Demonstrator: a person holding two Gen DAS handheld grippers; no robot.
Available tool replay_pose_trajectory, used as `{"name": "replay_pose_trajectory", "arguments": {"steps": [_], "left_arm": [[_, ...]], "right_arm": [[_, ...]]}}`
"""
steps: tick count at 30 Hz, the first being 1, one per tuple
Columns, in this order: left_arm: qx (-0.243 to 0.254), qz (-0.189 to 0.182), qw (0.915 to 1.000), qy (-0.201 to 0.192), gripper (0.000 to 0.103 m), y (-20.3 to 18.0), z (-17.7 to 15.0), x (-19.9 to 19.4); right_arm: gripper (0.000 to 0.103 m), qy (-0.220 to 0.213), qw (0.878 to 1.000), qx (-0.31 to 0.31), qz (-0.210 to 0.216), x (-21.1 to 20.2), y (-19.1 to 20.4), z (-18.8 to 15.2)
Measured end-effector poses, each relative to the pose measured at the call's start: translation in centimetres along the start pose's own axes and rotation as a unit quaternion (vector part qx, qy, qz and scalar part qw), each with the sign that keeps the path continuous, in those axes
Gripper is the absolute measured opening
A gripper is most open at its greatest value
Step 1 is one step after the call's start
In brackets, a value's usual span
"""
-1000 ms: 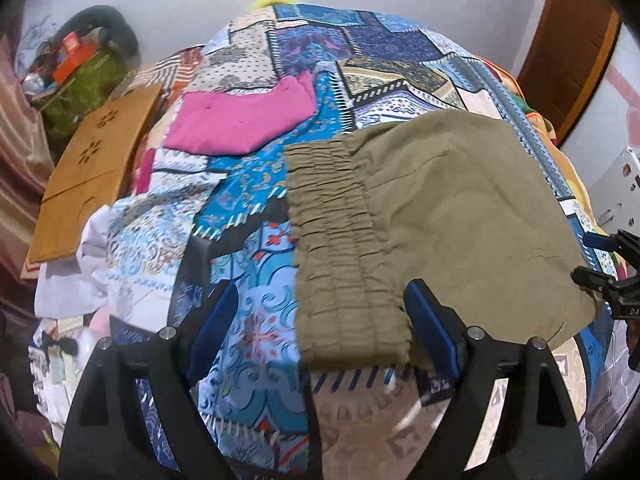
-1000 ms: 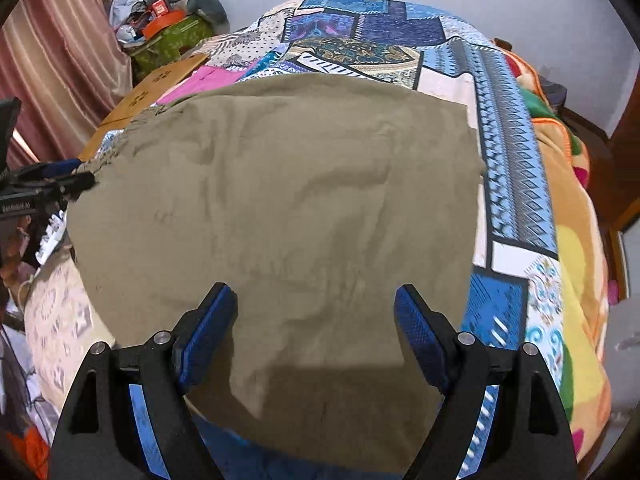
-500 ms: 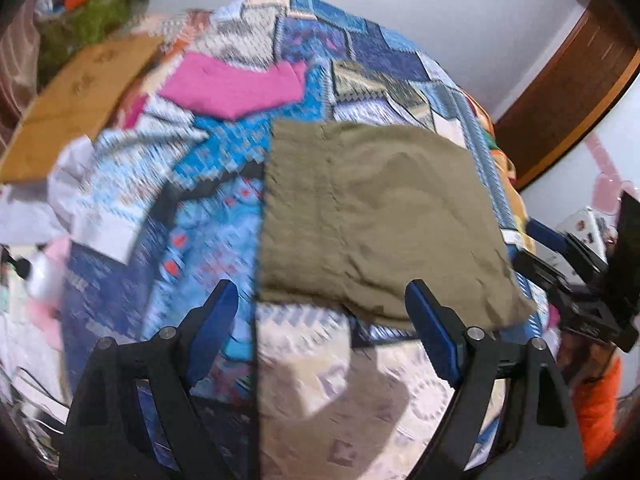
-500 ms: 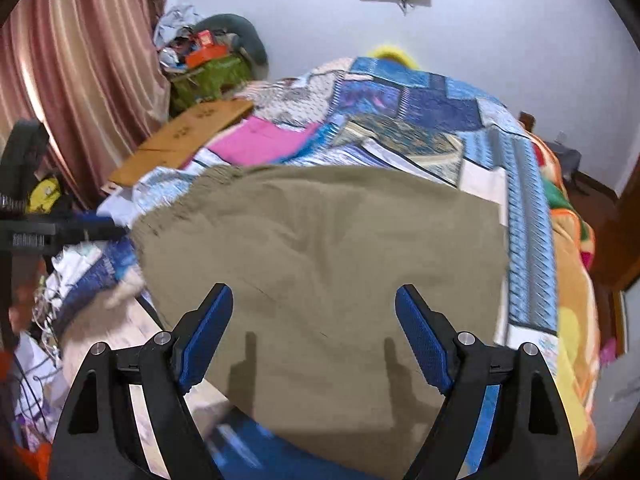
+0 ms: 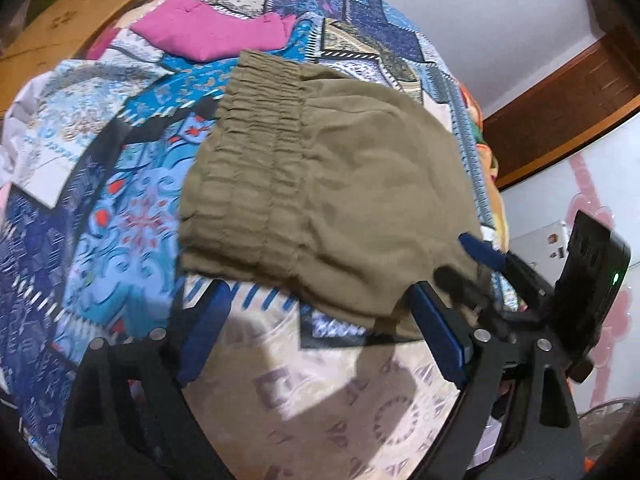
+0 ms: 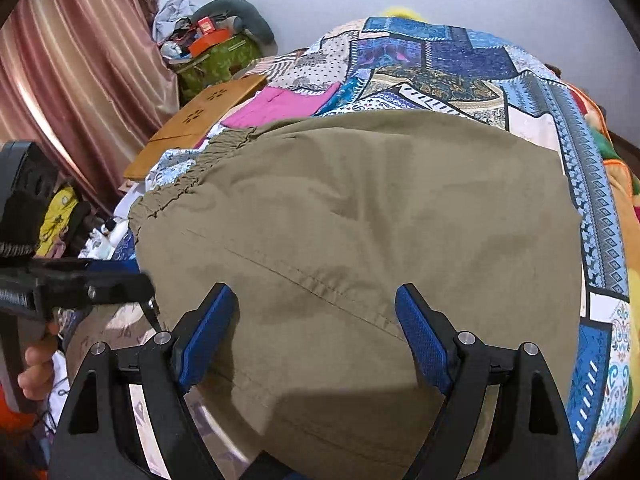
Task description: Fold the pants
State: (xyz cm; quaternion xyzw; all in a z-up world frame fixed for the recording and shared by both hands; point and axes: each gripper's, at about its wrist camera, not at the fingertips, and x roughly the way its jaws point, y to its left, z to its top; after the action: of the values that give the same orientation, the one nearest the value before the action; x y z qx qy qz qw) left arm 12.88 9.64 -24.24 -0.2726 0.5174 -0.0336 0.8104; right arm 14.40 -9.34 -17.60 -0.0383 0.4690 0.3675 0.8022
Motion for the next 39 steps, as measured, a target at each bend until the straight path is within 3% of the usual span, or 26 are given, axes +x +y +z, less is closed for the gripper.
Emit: {"name": "replay_pose_trajectory", "arguments": {"steps": [7, 9, 10, 12, 15, 18, 23, 28, 32, 35, 37, 39], "left_arm": [[-0.035, -0.035, 0.9987, -0.009, 0.096, 0.7, 2.3, 1.1], [-0.049, -0.035, 0.9981, -0.015, 0.091, 0.8, 3.0, 1.2], [-0.052, -0.029, 0.9981, -0.019, 0.088, 0.9, 3.2, 1.2], [-0.048, -0.008, 0.9984, -0.027, 0.069, 0.7, 3.6, 1.3], [-0.037, 0.027, 0.9982, -0.039, 0.049, 0.6, 3.9, 1.1], [-0.007, 0.058, 0.9966, -0.059, 0.040, -0.1, 3.9, 0.5], [0.036, 0.106, 0.9898, -0.087, 0.038, -1.0, 3.6, -0.7], [0.064, 0.194, 0.9711, -0.124, 0.038, 0.0, 2.9, -2.9], [0.057, 0.228, 0.9621, -0.138, 0.038, 1.5, 2.4, -4.5], [0.072, 0.284, 0.9423, -0.162, 0.036, 1.6, 2.1, -5.6], [0.084, 0.298, 0.9343, -0.176, 0.035, 1.2, 2.0, -6.6], [0.096, 0.296, 0.9317, -0.187, 0.035, 0.4, 2.0, -7.5]], "right_arm": [[0.082, 0.004, 1.000, -0.020, 0.003, 0.0, 0.2, -0.4], [0.082, 0.003, 1.000, -0.021, 0.006, 0.0, 0.1, -0.4], [0.082, 0.003, 1.000, -0.023, 0.008, 0.0, 0.1, -0.5], [0.082, 0.002, 1.000, -0.023, 0.010, 0.0, 0.0, -0.5], [0.082, 0.002, 1.000, -0.023, 0.011, -0.1, 0.0, -0.5], [0.082, 0.001, 1.000, -0.025, 0.008, -0.2, 0.0, -0.6], [0.081, -0.004, 1.000, -0.010, 0.003, -0.9, -0.3, -0.9], [0.080, -0.005, 1.000, 0.000, 0.003, -2.1, -0.4, -1.7], [0.079, -0.005, 1.000, -0.007, 0.005, -2.8, -0.1, -2.5], [0.079, -0.006, 1.000, -0.009, -0.004, -3.1, 0.2, -2.9], [0.079, -0.005, 1.000, 0.002, -0.001, -3.2, 0.0, -3.1], [0.079, -0.008, 1.000, 0.011, 0.000, -3.3, -0.3, -3.4]]}}
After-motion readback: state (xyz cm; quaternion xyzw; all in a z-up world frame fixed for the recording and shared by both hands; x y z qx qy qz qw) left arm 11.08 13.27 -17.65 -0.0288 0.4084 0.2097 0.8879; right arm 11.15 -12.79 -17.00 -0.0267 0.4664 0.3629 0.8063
